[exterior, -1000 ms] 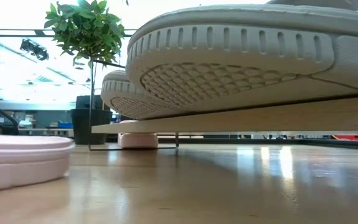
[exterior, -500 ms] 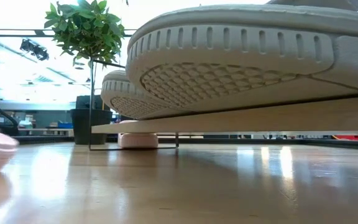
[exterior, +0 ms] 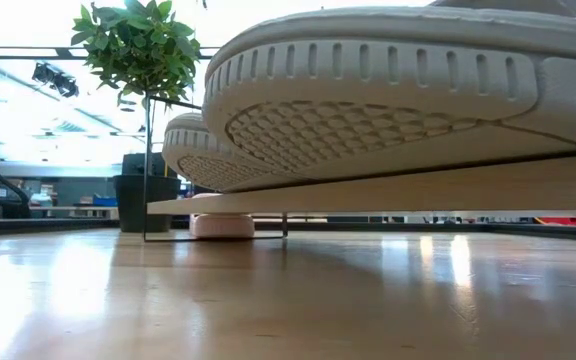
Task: Pick and place slides into the shelf
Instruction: Put the bottom pink slide on the shelf
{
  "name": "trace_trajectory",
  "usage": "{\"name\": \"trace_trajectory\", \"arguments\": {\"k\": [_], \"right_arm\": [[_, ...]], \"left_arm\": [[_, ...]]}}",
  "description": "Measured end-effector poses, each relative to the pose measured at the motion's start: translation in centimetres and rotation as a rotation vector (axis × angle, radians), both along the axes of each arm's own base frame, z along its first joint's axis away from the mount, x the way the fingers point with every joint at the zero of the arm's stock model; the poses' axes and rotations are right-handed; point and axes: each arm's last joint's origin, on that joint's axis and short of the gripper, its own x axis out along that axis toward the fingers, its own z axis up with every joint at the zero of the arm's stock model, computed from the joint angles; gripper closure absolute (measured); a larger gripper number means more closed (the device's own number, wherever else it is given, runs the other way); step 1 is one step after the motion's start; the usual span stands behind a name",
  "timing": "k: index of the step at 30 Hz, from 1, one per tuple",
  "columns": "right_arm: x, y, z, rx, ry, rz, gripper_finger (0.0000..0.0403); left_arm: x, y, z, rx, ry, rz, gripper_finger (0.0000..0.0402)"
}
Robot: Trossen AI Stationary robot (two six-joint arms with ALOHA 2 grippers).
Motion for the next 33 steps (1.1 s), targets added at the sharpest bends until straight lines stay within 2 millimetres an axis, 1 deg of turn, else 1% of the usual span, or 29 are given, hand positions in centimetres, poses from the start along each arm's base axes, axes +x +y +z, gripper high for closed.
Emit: {"name": "trace_trajectory", "arguments": {"k": [4, 8, 13, 18, 23, 29, 33], "right_arm": [[0.0, 0.0, 0.0, -0.01, -0.002, 0.004, 0.0234], [0.0, 0.0, 0.0, -0.014, 0.001, 0.005, 0.0234], [-0.1, 0.0, -0.2, -0.019, 0.015, 0.006, 0.0234], [-0.1, 0.0, -0.2, -0.027, 0.021, 0.007, 0.0234], [-0.1, 0.0, -0.3, -0.038, 0.029, 0.011, 0.0234], [-0.2, -0.1, -0.6, -0.048, 0.055, 0.011, 0.0234], [-0.2, -0.1, -0.6, -0.05, 0.057, 0.012, 0.0234]], "left_arm": [[0.9, 0.5, 1.0, -0.006, -0.063, 0.007, 0.0393], [2.0, 1.2, 1.6, -0.013, -0.091, 0.043, 0.0393], [2.6, 2.4, 2.6, -0.027, -0.125, 0.109, 0.0393], [2.5, 4.1, 4.8, -0.061, -0.206, 0.231, 0.0393], [2.3, 5.2, 6.1, -0.092, -0.235, 0.278, 0.0393], [1.2, 6.4, 8.1, -0.153, -0.252, 0.285, 0.0393], [0.1, 8.2, 10.4, -0.197, -0.319, 0.319, 0.0393]]}}
